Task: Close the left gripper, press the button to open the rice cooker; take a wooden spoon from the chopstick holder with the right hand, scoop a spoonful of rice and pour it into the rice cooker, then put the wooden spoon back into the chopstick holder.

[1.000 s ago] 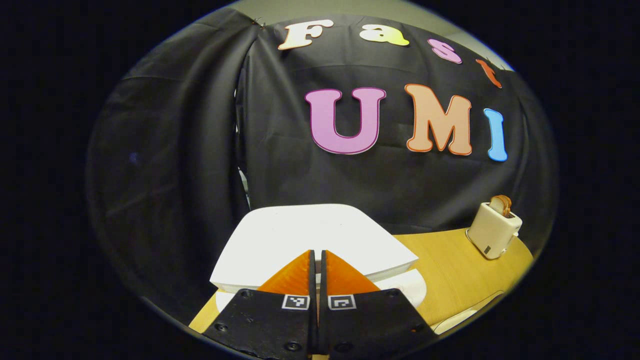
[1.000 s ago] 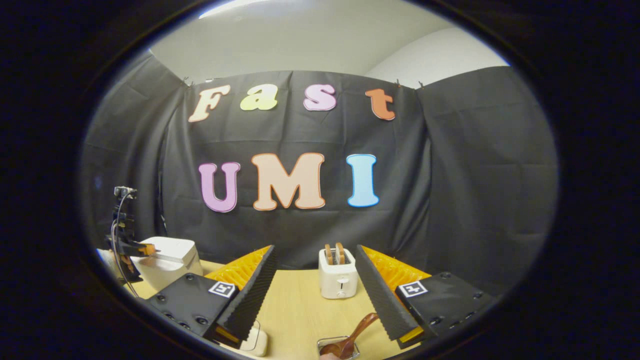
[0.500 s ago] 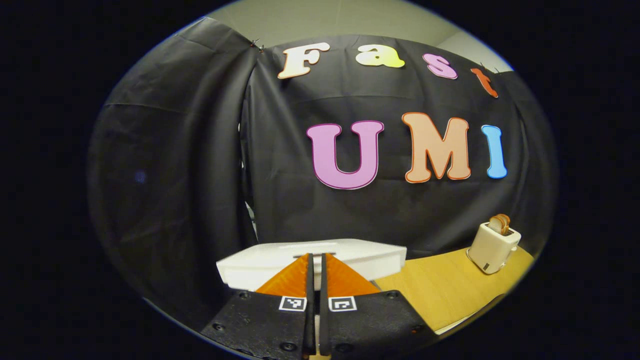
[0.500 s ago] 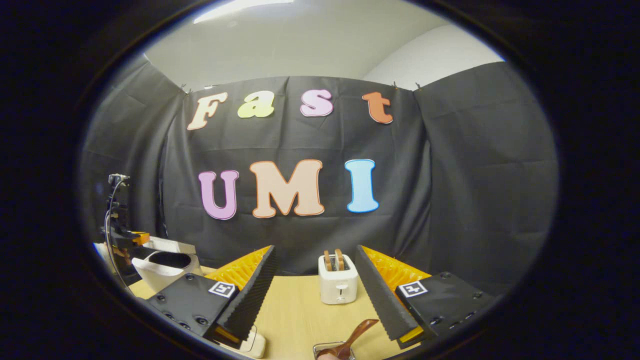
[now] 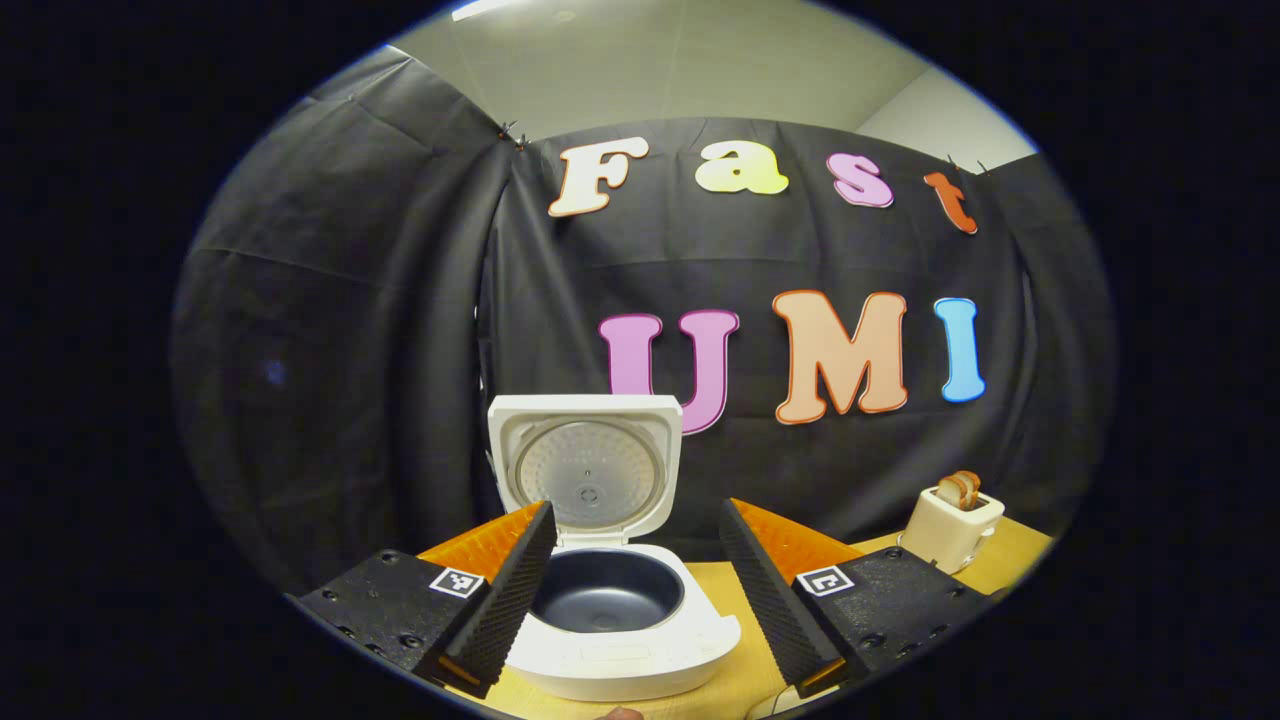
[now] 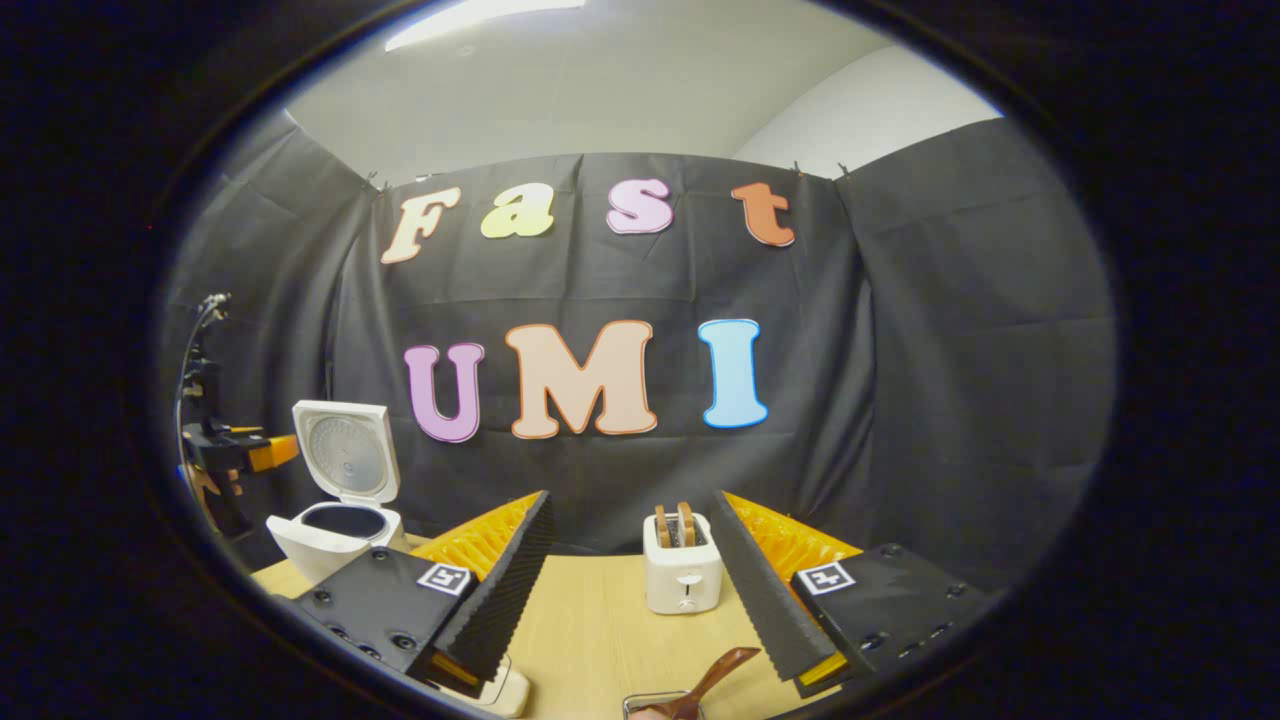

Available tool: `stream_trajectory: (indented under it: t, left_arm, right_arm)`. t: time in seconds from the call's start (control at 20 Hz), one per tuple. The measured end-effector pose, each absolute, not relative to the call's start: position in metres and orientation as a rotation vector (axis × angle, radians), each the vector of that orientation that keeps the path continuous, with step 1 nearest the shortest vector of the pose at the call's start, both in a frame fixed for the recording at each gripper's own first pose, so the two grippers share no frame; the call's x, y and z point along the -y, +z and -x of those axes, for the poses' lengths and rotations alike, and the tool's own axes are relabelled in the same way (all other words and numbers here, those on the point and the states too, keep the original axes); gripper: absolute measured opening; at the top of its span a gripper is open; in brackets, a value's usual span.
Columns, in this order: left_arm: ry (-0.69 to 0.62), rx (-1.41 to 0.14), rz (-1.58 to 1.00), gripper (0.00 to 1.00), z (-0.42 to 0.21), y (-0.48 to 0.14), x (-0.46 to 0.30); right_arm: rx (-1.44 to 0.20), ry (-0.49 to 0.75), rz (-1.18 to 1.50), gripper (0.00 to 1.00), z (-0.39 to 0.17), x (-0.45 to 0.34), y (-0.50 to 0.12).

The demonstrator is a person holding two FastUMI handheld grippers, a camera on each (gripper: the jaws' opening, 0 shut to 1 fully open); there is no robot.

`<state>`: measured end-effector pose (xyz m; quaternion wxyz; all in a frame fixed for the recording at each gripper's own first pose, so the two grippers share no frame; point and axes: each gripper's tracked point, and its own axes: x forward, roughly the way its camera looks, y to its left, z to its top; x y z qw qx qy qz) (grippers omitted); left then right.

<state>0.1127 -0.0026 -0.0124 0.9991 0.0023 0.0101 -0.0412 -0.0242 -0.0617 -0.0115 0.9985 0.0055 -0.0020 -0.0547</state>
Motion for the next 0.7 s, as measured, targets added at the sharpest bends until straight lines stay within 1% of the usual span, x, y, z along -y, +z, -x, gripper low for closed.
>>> stream_trajectory:
  t: [0.2, 0.45, 0.7]
  left_arm:
    - [-0.100, 0.031, 0.013, 0.96, -0.082, 0.014, 0.014]
    - [-0.105, 0.053, 0.031, 0.96, -0.054, 0.029, 0.022]
    - [-0.117, 0.050, 0.032, 0.95, -0.037, 0.035, 0.028]
  right_arm:
    - [-0.009, -0.119, -0.018, 0.99, 0.016, 0.075, -0.019]
    - [-0.019, -0.141, 0.038, 0.98, 0.003, 0.096, -0.034]
    - [-0.087, -0.148, 0.050, 1.00, -0.010, 0.111, -0.072]
